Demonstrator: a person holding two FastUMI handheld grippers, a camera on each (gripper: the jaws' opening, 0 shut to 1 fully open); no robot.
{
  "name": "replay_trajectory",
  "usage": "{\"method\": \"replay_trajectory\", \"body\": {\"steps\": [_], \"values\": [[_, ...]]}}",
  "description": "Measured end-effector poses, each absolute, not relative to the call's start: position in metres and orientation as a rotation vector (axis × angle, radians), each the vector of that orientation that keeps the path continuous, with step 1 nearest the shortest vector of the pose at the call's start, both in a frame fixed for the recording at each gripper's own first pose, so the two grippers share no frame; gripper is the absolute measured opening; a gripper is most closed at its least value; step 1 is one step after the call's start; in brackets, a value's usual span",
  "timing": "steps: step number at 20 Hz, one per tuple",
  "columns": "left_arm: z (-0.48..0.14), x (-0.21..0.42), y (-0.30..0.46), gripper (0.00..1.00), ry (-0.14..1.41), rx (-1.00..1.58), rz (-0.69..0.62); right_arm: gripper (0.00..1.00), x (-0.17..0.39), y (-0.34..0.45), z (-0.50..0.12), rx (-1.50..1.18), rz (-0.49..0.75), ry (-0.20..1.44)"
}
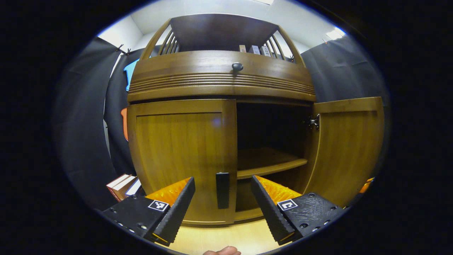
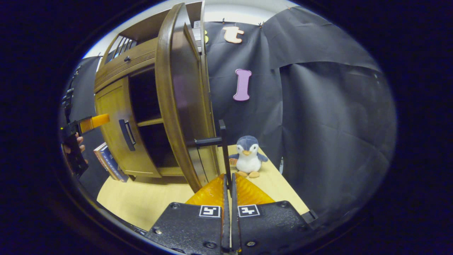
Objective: Open the right door of the double-door shoe cabinet with the right hand, and open the left door with the left hand.
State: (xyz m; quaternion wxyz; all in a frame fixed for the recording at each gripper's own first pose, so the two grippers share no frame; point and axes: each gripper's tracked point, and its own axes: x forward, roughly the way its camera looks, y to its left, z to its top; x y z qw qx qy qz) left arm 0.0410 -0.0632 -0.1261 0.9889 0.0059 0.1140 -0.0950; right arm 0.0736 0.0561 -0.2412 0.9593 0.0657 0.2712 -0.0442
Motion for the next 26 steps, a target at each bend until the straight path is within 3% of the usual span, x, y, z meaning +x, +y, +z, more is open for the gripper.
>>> {"method": "replay_trajectory", "body": {"steps": [3,4,5,10,11,13,15,16,17,18,21,22,23,24,25,26], "values": [[-0.141,0.05,-0.055,0.96,0.256,0.03,-0.187,0.04,0.073,0.051,-0.239,0.168,-0.156,0.531],[-0.146,0.052,-0.056,0.95,0.263,0.023,-0.191,0.0,0.073,0.051,-0.237,0.172,-0.163,0.525],[-0.149,0.056,-0.059,0.95,0.265,0.009,-0.198,0.04,0.071,0.051,-0.235,0.176,-0.162,0.518],[-0.171,0.083,-0.066,0.96,0.31,-0.022,-0.204,0.04,0.071,0.047,-0.218,0.152,-0.177,0.461],[-0.178,0.09,-0.066,0.88,0.322,-0.021,-0.196,0.04,0.069,0.049,-0.21,0.149,-0.18,0.444],[-0.191,0.099,-0.071,1.0,0.354,-0.022,-0.201,0.04,0.066,0.055,-0.195,0.149,-0.177,0.416],[-0.207,0.108,-0.071,0.93,0.377,-0.021,-0.207,0.0,0.065,0.056,-0.181,0.152,-0.195,0.384],[-0.212,0.109,-0.071,0.9,0.391,-0.023,-0.207,0.04,0.063,0.059,-0.176,0.151,-0.198,0.376],[-0.216,0.114,-0.072,0.77,0.392,-0.026,-0.203,0.04,0.06,0.061,-0.174,0.148,-0.196,0.371],[-0.219,0.117,-0.072,0.89,0.398,-0.033,-0.201,0.04,0.059,0.064,-0.172,0.142,-0.191,0.369],[-0.226,0.123,-0.078,0.81,0.4,-0.046,-0.205,0.04,0.057,0.079,-0.173,0.131,-0.161,0.381],[-0.228,0.125,-0.076,0.63,0.402,-0.036,-0.193,0.09,0.056,0.085,-0.175,0.126,-0.155,0.388],[-0.231,0.128,-0.074,0.84,0.402,-0.024,-0.182,0.04,0.056,0.088,-0.177,0.116,-0.159,0.395],[-0.233,0.129,-0.077,0.69,0.4,-0.024,-0.183,0.04,0.055,0.093,-0.18,0.106,-0.154,0.408],[-0.233,0.129,-0.079,0.69,0.391,-0.025,-0.181,0.05,0.054,0.1,-0.183,0.098,-0.141,0.418],[-0.233,0.127,-0.085,0.6,0.387,-0.038,-0.195,0.05,0.053,0.107,-0.184,0.093,-0.127,0.424]]}}
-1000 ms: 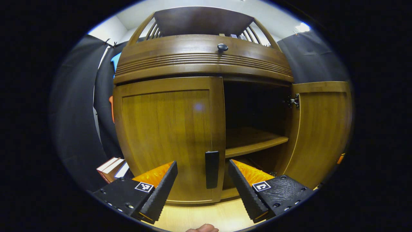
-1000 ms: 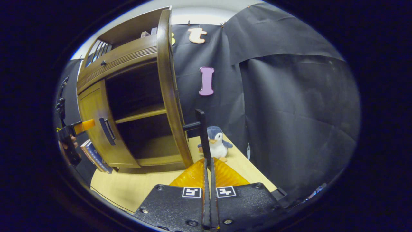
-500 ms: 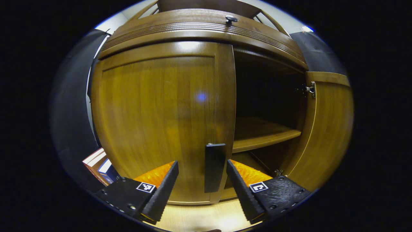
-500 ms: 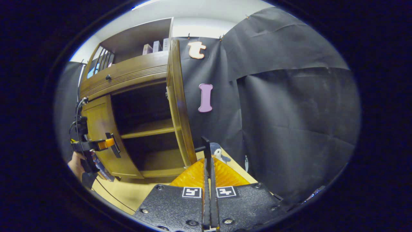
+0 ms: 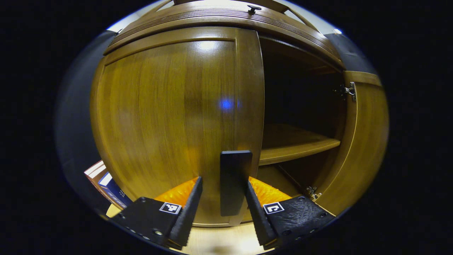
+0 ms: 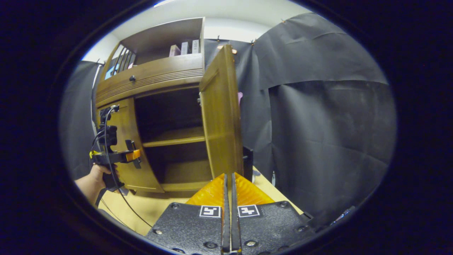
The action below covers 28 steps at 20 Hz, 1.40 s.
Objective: Open the right door of the double-door shoe cabinet with the right hand, and open the left door with the left hand.
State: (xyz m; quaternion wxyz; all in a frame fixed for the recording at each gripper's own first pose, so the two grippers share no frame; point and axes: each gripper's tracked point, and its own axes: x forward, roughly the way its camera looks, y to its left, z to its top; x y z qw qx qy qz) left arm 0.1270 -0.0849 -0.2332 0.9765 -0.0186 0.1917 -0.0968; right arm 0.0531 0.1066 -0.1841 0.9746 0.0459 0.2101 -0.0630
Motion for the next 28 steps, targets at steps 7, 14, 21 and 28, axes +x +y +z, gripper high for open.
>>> {"method": "replay_trajectory", "body": {"steps": [7,14,21,28], "values": [[-0.231,0.127,-0.094,0.36,0.37,-0.04,-0.234,0.17,0.058,0.131,-0.197,0.084,-0.057,0.461],[-0.232,0.121,-0.09,0.22,0.373,-0.045,-0.237,0.38,0.062,0.152,-0.217,0.054,0.002,0.527],[-0.228,0.093,-0.082,0.22,0.375,-0.045,-0.227,0.49,0.068,0.166,-0.213,0.04,0.068,0.522],[-0.221,0.055,-0.066,0.22,0.382,-0.061,-0.204,0.54,0.082,0.192,-0.218,0.028,0.15,0.529]]}}
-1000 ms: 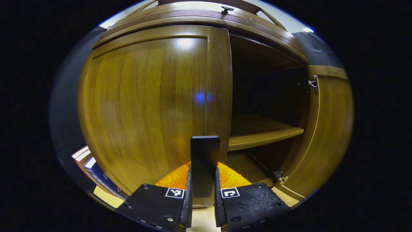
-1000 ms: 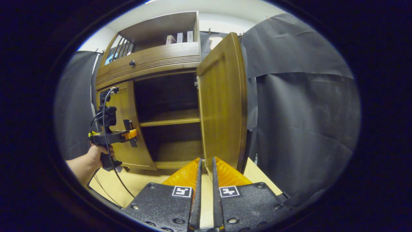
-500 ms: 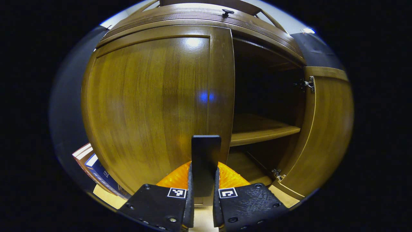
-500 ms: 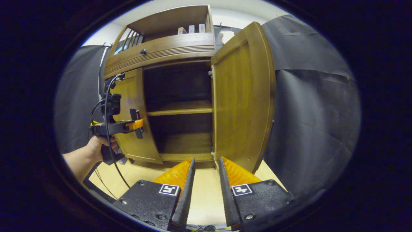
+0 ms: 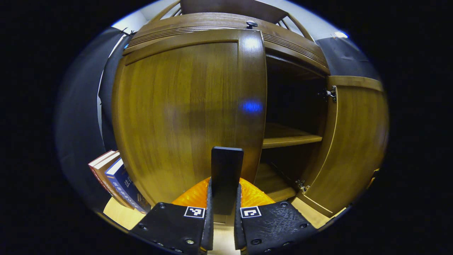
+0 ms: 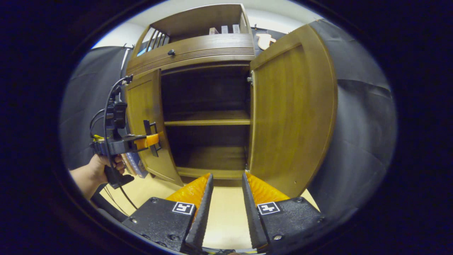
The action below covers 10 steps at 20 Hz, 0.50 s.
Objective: Open the right door of the double-door shoe cabinet with the right hand, and open the left door with the left hand.
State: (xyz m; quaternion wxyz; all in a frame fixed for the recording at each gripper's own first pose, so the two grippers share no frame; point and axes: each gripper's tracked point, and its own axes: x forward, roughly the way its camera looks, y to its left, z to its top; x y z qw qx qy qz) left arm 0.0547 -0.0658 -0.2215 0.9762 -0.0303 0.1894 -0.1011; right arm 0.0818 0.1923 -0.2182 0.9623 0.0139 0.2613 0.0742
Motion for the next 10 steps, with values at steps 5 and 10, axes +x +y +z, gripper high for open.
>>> {"method": "replay_trajectory", "body": {"steps": [5,10], "values": [[-0.218,0.031,-0.053,0.22,0.389,-0.06,-0.186,0.52,0.088,0.21,-0.222,0.011,0.217,0.534],[-0.216,0.013,-0.041,0.22,0.387,-0.062,-0.163,0.53,0.089,0.231,-0.229,0.009,0.292,0.544]]}}
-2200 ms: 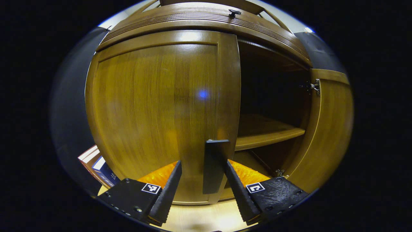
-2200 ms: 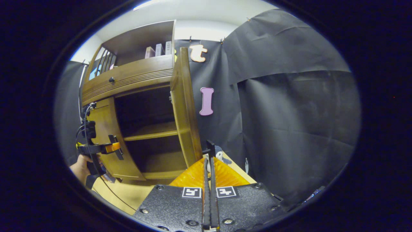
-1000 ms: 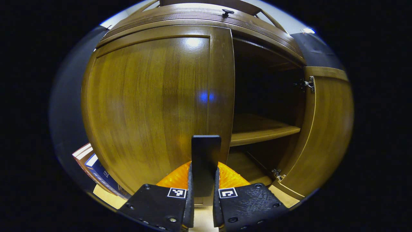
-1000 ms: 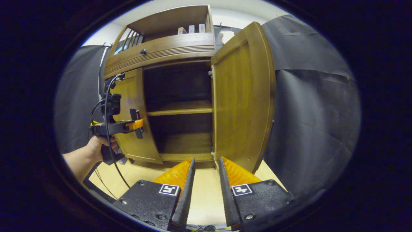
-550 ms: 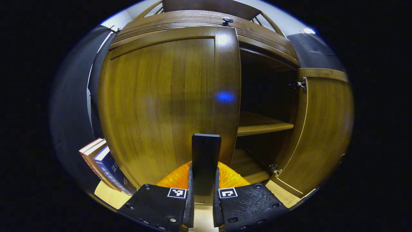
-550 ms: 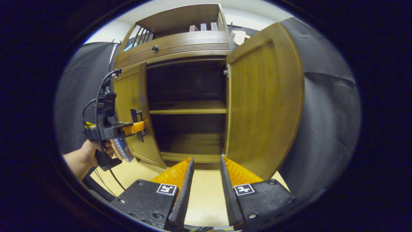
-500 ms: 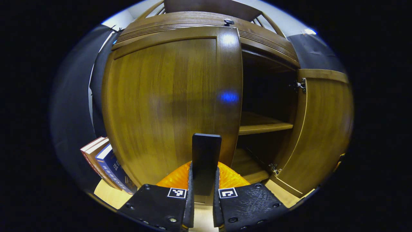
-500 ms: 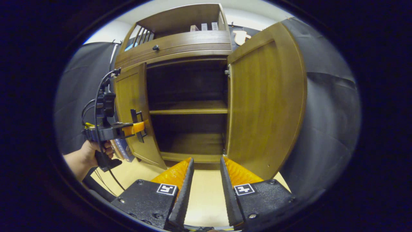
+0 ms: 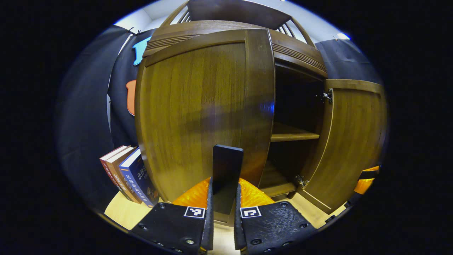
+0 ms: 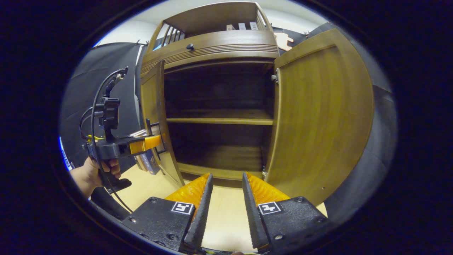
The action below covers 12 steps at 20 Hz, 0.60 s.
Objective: Open the right door of the double-door shoe cabinet with the right hand, and open the left door with the left hand.
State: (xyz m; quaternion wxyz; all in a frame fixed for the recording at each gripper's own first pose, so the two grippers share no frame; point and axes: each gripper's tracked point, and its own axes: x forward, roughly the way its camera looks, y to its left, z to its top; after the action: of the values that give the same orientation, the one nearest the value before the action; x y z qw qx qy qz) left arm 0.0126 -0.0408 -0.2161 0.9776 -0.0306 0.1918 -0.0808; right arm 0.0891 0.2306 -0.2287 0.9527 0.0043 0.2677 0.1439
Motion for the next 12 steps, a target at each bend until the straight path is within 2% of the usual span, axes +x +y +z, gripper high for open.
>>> {"method": "replay_trajectory", "body": {"steps": [5,12], "values": [[-0.213,-0.005,-0.027,0.22,0.382,-0.057,-0.131,0.55,0.099,0.24,-0.234,0.012,0.323,0.552],[-0.206,-0.029,-0.008,0.22,0.385,-0.057,-0.088,0.53,0.109,0.255,-0.239,0.02,0.364,0.566]]}}
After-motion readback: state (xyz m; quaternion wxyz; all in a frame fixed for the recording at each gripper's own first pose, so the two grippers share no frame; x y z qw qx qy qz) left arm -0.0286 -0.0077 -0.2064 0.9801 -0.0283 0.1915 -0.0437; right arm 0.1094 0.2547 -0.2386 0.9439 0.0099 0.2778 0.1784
